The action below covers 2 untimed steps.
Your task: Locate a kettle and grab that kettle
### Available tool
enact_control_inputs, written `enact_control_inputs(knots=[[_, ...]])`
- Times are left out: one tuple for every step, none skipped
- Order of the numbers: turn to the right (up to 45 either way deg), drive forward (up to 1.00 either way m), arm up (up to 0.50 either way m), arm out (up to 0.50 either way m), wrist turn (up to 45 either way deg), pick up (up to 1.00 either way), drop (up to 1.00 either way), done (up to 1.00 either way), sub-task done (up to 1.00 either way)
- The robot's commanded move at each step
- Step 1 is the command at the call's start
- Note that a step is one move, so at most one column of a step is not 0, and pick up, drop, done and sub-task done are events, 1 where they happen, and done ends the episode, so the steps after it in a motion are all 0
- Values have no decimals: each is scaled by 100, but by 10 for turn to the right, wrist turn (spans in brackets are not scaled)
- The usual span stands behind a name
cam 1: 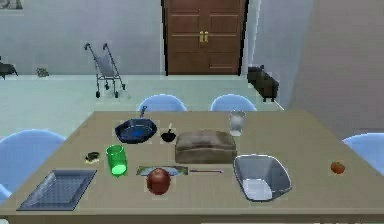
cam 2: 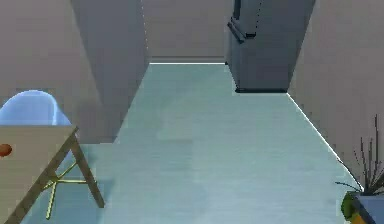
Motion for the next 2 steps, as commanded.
enact_control_inputs(knots=[[-450,0,0,0,0,0,0,0,0],[-420,0,0,0,0,0,0,0,0]])
